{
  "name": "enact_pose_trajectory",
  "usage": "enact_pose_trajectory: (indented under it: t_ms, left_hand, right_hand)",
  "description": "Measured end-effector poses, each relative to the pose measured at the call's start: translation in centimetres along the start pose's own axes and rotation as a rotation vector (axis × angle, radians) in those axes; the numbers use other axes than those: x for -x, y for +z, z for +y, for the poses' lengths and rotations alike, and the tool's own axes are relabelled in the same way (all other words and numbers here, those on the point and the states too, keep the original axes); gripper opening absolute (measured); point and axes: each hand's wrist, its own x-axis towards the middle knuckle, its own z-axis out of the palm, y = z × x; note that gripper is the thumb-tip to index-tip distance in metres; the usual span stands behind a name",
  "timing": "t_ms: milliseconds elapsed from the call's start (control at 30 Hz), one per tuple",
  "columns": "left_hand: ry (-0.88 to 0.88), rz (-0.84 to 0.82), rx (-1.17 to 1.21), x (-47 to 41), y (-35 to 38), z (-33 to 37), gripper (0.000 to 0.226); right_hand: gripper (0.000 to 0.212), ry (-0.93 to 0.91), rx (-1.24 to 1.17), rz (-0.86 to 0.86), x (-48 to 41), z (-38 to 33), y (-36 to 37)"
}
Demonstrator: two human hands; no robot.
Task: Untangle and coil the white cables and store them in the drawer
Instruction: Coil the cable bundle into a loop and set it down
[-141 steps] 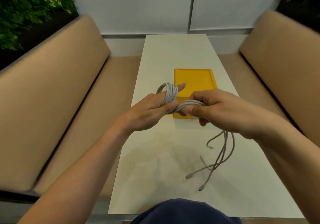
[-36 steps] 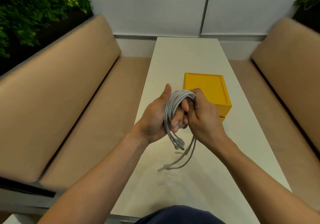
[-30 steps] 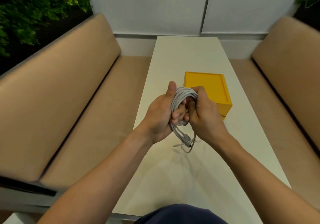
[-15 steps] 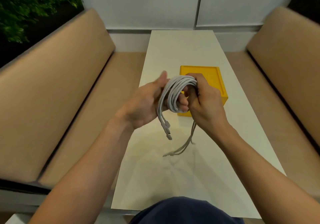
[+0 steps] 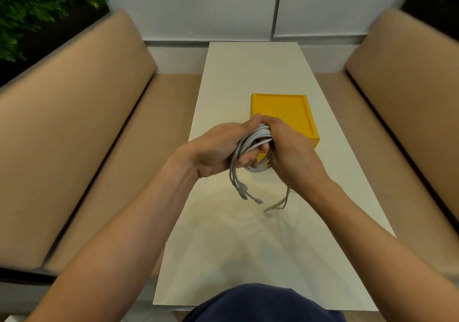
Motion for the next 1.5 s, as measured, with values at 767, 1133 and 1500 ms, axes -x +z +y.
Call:
enact_pose_trajectory:
  t_ms: [767, 1133, 1500]
  left_hand:
    - [0.083, -0.027, 0.182, -0.4, 0.3, -1.2, 0.061]
    - [0.116, -0.085, 0.3, -0.2, 0.2, -2.3, 0.046]
    - [0.035, 0.089, 0.154, 0.1, 1.0, -1.7, 0.078]
  right_hand:
    - [0.019, 0.125, -0.418, 0.121, -0.2, 0.1, 0.7]
    - [0.025, 0.244, -0.276, 0.094, -1.1, 0.3, 0.4]
    - [0.031, 0.232, -0.258, -0.046, -0.8, -0.5, 0.1]
